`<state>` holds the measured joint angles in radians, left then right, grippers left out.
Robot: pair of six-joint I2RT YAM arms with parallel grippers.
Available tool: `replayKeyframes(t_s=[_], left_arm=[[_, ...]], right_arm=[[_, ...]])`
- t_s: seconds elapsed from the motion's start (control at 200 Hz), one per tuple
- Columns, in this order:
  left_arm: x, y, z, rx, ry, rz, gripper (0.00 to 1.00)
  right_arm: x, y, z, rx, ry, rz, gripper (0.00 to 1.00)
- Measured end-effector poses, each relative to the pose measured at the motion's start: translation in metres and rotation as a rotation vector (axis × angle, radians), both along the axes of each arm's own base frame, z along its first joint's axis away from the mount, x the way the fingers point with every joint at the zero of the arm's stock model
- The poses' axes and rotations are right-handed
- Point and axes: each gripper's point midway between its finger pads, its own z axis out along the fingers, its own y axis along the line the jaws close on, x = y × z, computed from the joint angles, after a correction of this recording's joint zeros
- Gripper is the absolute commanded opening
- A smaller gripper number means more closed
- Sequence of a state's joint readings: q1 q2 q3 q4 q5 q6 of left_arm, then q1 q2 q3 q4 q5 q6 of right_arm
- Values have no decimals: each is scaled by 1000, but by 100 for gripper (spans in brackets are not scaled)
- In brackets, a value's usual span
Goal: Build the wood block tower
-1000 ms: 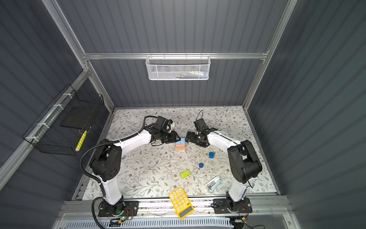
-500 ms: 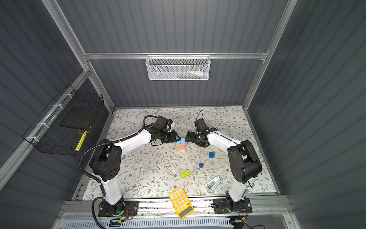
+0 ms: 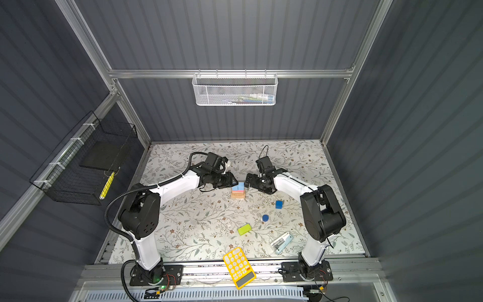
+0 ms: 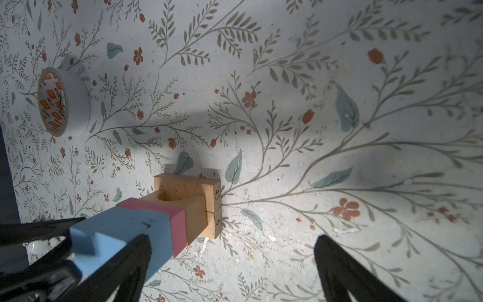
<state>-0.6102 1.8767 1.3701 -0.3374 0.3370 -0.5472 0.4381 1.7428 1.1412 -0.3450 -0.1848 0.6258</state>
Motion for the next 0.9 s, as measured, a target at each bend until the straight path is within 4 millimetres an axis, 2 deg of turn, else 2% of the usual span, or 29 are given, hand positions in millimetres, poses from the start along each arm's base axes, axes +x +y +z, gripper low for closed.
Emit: replayKeyframes(t_s=[0.24,0.45,0.9], left_arm=[[0,0,0,0,0,-1,43],[0,0,0,2,0,1,53],[2,4,-1,21,-7,16,55]], right_arm=[[0,0,0,2,1,-1,99],[0,0,0,3,1,0,99],[-1,-3,1,-14,-2,-11,99]])
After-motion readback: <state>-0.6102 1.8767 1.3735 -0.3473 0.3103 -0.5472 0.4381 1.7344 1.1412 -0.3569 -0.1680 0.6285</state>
